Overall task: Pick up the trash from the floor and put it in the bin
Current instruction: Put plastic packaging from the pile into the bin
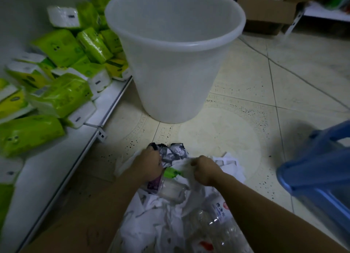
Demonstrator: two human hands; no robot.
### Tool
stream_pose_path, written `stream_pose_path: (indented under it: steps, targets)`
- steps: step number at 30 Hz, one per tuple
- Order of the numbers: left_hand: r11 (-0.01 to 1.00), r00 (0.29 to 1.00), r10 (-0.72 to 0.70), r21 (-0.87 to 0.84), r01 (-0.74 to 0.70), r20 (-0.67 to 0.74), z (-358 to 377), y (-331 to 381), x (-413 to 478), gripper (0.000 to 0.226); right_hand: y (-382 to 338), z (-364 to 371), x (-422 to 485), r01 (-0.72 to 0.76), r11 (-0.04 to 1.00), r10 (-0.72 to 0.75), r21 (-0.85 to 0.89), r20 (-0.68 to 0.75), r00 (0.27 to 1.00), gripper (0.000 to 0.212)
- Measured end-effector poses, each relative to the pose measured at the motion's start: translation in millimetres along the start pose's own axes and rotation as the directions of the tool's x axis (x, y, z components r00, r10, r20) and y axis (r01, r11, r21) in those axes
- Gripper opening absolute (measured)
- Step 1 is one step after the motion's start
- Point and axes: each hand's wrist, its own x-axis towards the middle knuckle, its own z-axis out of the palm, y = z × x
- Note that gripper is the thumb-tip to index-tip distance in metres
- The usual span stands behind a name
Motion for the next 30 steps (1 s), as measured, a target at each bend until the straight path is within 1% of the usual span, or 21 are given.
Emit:
stream_pose_path:
  steps: [3, 6, 9, 11, 13, 14, 17, 19, 22, 24, 27, 30]
  targets:
    - [0.995, 0.991, -0.052, -0.085, 0.042, -0.126, -8, 4, -2, 0.017, 6, -6, -1, -0.030, 0.996, 0.042, 0.084, -0.140, 0.989, 0.038]
    - [0.993, 0.976, -0.051, -0.116, 0.027, -0.211, -18, 8, -6, 0.017, 8, -14, -4, -0.021, 0.988, 0.061, 0.153, -0.261, 0.963, 0.031]
    - [0.981, 0.965, -0.049, -0.196, -0.003, -0.259, -31, 14, -7, 0.022, 5, -25, -8, -0.021, 0.974, 0.096, 0.226, -0.325, 0.941, 0.022]
    - [0.975, 0.968, -0.033, -0.220, -0.023, -0.248, -42, 22, -8, 0.031, 2, -32, -13, 0.000, 0.973, 0.076, 0.231, -0.320, 0.944, 0.023]
    - [0.972, 0.976, -0.024, -0.233, -0.028, -0.216, -51, 28, -10, 0.047, -2, -37, -19, 0.007, 0.976, 0.058, 0.218, -0.289, 0.956, 0.025]
    - [0.971, 0.979, -0.016, -0.235, -0.033, -0.203, -55, 30, -11, 0.049, -4, -38, -23, 0.003, 0.978, 0.054, 0.210, -0.267, 0.962, 0.026]
    - [0.970, 0.985, 0.017, -0.236, -0.057, -0.169, -64, 35, -17, 0.036, -8, -41, -32, -0.004, 0.975, 0.039, 0.224, -0.154, 0.987, 0.031]
    - [0.966, 0.986, 0.018, -0.253, -0.060, -0.165, -71, 38, -21, 0.034, -9, -43, -37, -0.021, 0.963, 0.049, 0.270, -0.097, 0.994, 0.030]
    - [0.963, 0.978, 0.027, -0.256, -0.080, -0.205, -83, 45, -28, 0.032, -11, -50, -45, -0.034, 0.957, 0.061, 0.288, -0.087, 0.994, 0.025]
    - [0.961, 0.971, 0.062, -0.249, -0.120, -0.230, -95, 52, -31, 0.029, -14, -60, -50, 0.026, 0.943, 0.025, 0.333, -0.149, 0.988, 0.018]
    - [0.961, 0.962, 0.143, -0.199, -0.191, -0.231, -122, 65, -34, 0.027, -25, -88, -57, 0.153, 0.886, -0.011, 0.439, -0.310, 0.951, 0.007]
    - [0.940, 0.947, 0.183, -0.237, -0.248, -0.264, -158, 79, -38, 0.022, -41, -126, -71, 0.264, 0.815, -0.007, 0.516, -0.448, 0.894, 0.006]
